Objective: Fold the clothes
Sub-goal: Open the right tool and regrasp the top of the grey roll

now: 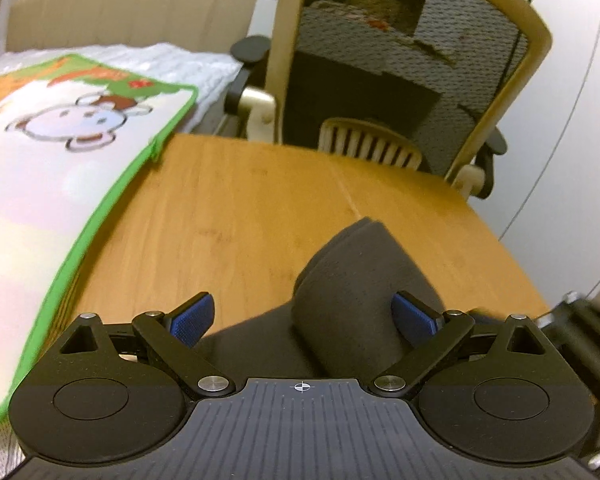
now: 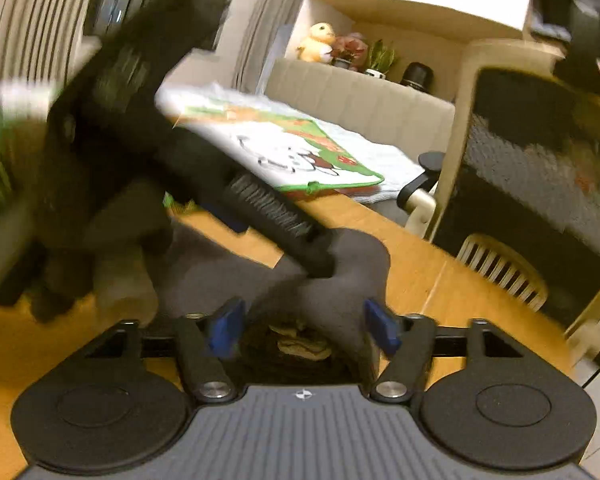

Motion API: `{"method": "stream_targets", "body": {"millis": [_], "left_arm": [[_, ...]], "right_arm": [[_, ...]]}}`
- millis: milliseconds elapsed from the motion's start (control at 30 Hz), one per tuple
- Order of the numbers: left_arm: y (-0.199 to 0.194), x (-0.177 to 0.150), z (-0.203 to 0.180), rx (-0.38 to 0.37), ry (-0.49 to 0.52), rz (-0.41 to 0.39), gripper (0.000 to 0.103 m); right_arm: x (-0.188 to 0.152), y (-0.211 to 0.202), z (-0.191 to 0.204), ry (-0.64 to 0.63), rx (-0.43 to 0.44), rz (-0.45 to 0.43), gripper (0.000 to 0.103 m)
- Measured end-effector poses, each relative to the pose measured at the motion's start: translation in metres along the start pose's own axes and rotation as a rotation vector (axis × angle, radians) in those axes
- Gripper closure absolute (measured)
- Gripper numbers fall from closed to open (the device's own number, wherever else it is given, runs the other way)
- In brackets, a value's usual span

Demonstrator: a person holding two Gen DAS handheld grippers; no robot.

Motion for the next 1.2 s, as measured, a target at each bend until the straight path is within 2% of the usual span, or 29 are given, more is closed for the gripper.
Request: {"method": "stream_targets", "body": {"millis": [33,67,200,300,333,400,500,533,600,700,800,1000,1100,1200], "left_arm": [[0.0,-0.002,0.002,-0.001,-0.005,-0.001,0.004],[-0.001,-0.003,0.004,-0.002,-0.009,-0.001,0.004],[-0.002,-0.006,0.008,-0.006,-0.016,-0.004,0.004],[-0.002,-0.006,0.01,-0.015,-0.022,-0.003,0.004],[-0.001,-0.006,0.01,-0.02,-0.026,-0.002,0.004],[-0.002,-0.005,0.012,-0.03,-0.035,-0.009,0.004],[-0.006,-0.001,0.019,-0.037,-0.059,-0.029,0.004],[-0.008,0.002,0.022,-0.034,-0.069,-0.038,0.005],[-0.013,0.008,0.029,-0.016,-0.086,-0.057,0.005],[-0.017,0.014,0.038,-0.007,-0.117,-0.066,0.005],[-0.017,0.016,0.04,-0.013,-0.134,-0.06,0.005],[-0.017,0.02,0.01,-0.071,-0.064,-0.046,0.005],[-0.015,0.023,-0.01,-0.081,-0.017,-0.045,0.005],[-0.005,0.024,-0.024,-0.06,0.019,-0.032,0.005]], "right_arm": [[0.0,-0.003,-0.008,0.057,0.029,-0.008,0.012],[0.0,-0.005,-0.017,0.116,0.057,-0.017,0.01],[-0.001,0.008,-0.043,0.33,0.159,0.014,0.007],[-0.004,0.029,-0.049,0.423,0.212,0.036,0.007],[-0.005,0.038,-0.049,0.434,0.22,0.053,0.01],[-0.008,0.053,-0.049,0.449,0.224,0.087,0.024],[-0.01,0.053,-0.052,0.457,0.208,0.062,0.041],[-0.009,0.051,-0.057,0.452,0.185,0.056,0.045],[-0.008,0.048,-0.068,0.443,0.137,0.043,0.045],[-0.009,0.045,-0.072,0.295,-0.07,0.063,0.045],[-0.014,0.048,-0.05,0.02,-0.281,0.086,0.045],[-0.022,0.048,0.007,-0.347,-0.379,0.073,0.041],[-0.024,0.047,0.029,-0.466,-0.397,0.064,0.039],[-0.024,0.044,0.042,-0.506,-0.372,0.048,0.032]]}}
Point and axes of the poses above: each gripper's, at about its wrist camera, not at the fingertips, and y roughly the way its jaws point, z to its left, x to its top, the point moved 1 cm from there along y, roughly the way its jaws point, and after that the axes turned 10 degrees about z, right-handed, at the moved point
